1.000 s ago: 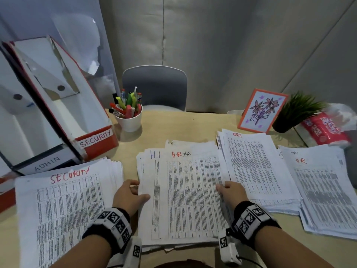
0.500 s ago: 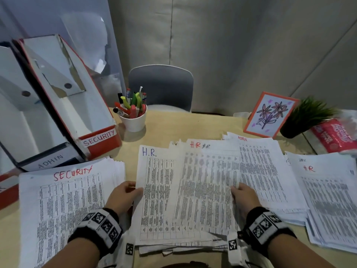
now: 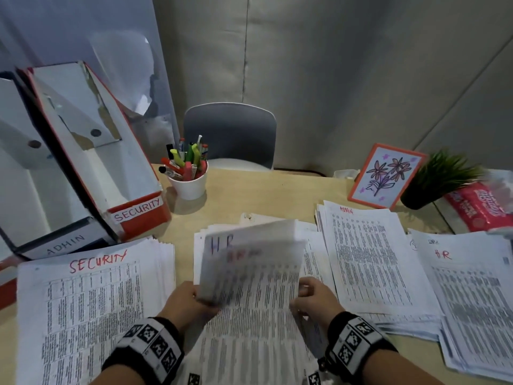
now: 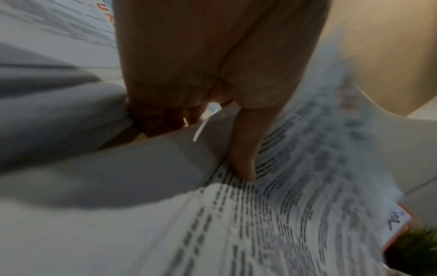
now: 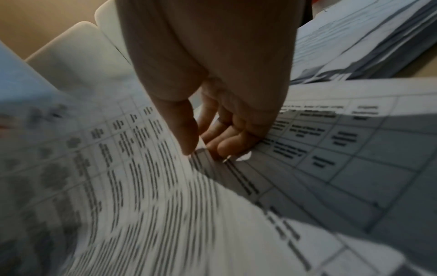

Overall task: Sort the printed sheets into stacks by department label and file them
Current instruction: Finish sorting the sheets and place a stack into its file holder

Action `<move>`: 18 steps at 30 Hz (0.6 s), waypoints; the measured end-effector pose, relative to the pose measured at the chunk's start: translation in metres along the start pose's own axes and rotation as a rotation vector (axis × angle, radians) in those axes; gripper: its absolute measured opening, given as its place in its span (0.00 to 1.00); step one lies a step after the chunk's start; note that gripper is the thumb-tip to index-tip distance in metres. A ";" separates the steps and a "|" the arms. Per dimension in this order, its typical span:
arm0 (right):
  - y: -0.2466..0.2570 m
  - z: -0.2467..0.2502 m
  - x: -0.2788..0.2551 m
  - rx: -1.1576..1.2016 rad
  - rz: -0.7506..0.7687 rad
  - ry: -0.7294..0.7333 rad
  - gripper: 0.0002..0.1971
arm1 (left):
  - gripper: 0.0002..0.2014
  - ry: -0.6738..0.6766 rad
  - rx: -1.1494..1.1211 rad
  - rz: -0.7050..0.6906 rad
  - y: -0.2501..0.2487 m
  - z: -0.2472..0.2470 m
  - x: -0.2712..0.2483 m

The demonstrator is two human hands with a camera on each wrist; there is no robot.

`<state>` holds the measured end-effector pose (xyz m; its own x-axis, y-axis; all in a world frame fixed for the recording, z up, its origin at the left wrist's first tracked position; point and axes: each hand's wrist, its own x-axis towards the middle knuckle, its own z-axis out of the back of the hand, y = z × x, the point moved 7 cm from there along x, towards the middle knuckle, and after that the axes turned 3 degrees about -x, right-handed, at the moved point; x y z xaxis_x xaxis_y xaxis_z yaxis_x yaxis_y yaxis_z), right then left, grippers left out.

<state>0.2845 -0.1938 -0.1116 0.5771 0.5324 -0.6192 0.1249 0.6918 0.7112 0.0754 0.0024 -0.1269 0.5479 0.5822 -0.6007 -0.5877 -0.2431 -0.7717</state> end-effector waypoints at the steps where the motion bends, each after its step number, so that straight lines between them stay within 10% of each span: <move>1: -0.001 0.001 0.000 0.022 -0.010 0.001 0.19 | 0.05 -0.001 -0.026 0.009 0.002 -0.001 -0.001; 13: 0.005 0.015 -0.005 0.088 0.124 0.002 0.10 | 0.19 0.019 -0.121 0.034 0.010 0.026 -0.001; 18: 0.004 0.026 -0.008 0.106 0.129 -0.030 0.05 | 0.12 -0.170 -0.043 -0.037 0.003 0.034 0.001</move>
<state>0.3017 -0.2082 -0.0950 0.6173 0.5979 -0.5113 0.1320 0.5621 0.8165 0.0545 0.0285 -0.1228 0.4580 0.7129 -0.5310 -0.5414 -0.2501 -0.8027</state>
